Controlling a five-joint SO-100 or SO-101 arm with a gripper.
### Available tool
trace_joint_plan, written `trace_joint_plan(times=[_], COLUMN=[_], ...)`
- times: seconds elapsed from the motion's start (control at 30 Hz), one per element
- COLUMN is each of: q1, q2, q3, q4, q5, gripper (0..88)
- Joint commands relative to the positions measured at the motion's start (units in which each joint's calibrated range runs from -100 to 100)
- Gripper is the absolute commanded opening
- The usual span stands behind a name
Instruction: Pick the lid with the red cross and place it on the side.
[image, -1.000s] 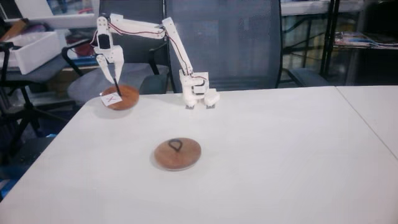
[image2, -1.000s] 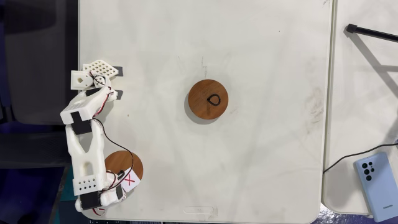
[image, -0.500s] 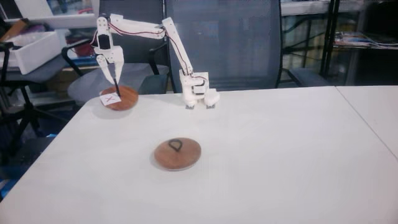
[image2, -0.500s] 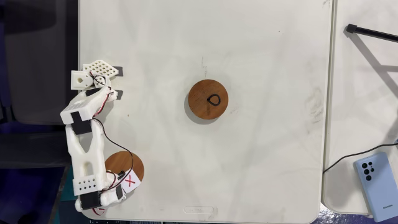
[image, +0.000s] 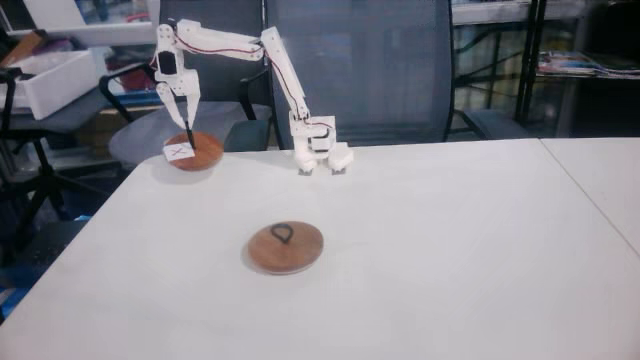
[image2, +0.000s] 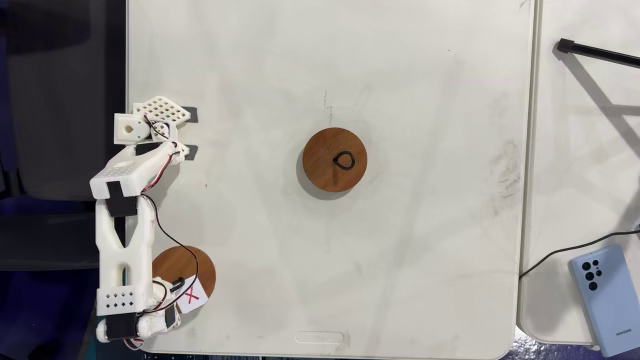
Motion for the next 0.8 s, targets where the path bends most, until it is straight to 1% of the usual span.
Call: trace_joint_plan(times=[0.0,0.67,0.77], q1=[0.50,0.35,-1.22], q2=[-3.17,-3.43,-7.09], q3=[-0.26,-0.35,-0.35], q4=[0.34,0.34,0.34], q5=[0.23,0.23,0.33], gripper=[0.6,0.7,0.7])
